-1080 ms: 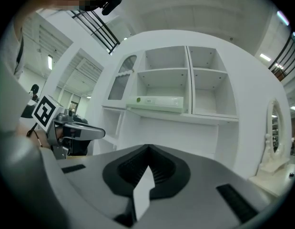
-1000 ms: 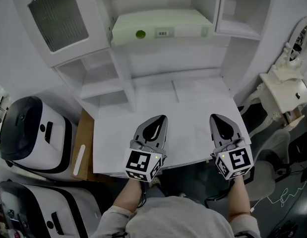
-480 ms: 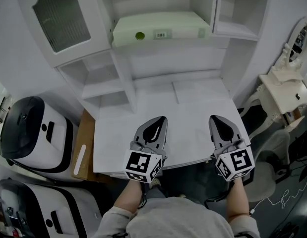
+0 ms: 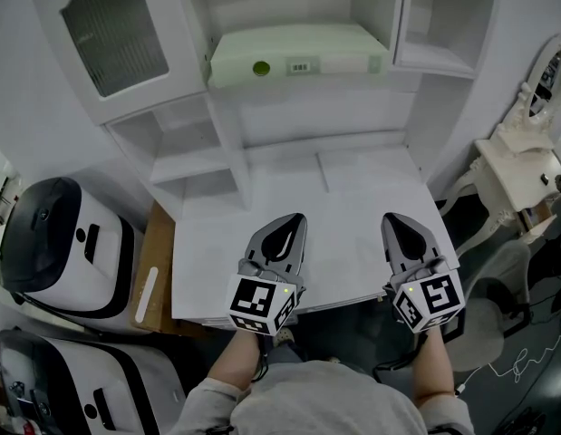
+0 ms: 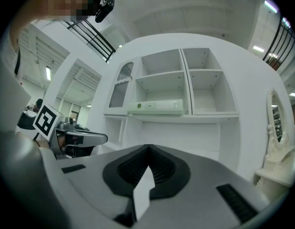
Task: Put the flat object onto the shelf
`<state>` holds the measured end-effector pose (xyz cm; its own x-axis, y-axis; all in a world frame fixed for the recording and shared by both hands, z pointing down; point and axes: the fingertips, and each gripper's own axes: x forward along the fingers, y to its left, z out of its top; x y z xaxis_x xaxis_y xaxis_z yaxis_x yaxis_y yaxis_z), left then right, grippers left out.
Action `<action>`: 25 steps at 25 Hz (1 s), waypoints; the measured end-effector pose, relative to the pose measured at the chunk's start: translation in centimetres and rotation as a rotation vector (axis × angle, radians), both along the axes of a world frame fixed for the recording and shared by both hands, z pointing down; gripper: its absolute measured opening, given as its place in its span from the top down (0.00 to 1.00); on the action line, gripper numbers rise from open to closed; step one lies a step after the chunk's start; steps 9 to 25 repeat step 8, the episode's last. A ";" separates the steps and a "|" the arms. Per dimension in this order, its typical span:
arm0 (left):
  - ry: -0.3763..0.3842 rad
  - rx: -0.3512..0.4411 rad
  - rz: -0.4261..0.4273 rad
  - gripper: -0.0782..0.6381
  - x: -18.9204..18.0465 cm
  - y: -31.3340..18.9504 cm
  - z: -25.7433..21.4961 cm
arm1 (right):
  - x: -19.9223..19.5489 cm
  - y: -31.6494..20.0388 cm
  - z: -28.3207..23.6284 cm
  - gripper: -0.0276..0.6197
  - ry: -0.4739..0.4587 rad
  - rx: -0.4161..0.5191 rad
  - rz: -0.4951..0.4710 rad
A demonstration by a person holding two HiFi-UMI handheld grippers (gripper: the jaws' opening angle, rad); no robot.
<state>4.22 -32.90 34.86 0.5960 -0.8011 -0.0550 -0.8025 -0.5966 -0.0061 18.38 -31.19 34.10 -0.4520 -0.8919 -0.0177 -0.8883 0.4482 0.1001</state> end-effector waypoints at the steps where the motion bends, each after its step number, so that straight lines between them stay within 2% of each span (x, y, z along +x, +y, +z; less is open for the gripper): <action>1: 0.001 0.000 0.000 0.87 -0.1 -0.1 0.0 | -0.1 -0.1 0.0 0.94 0.000 0.000 -0.001; 25: 0.003 0.000 0.004 0.87 -0.6 -0.9 0.0 | -0.8 -0.9 -0.1 0.94 0.002 0.000 -0.002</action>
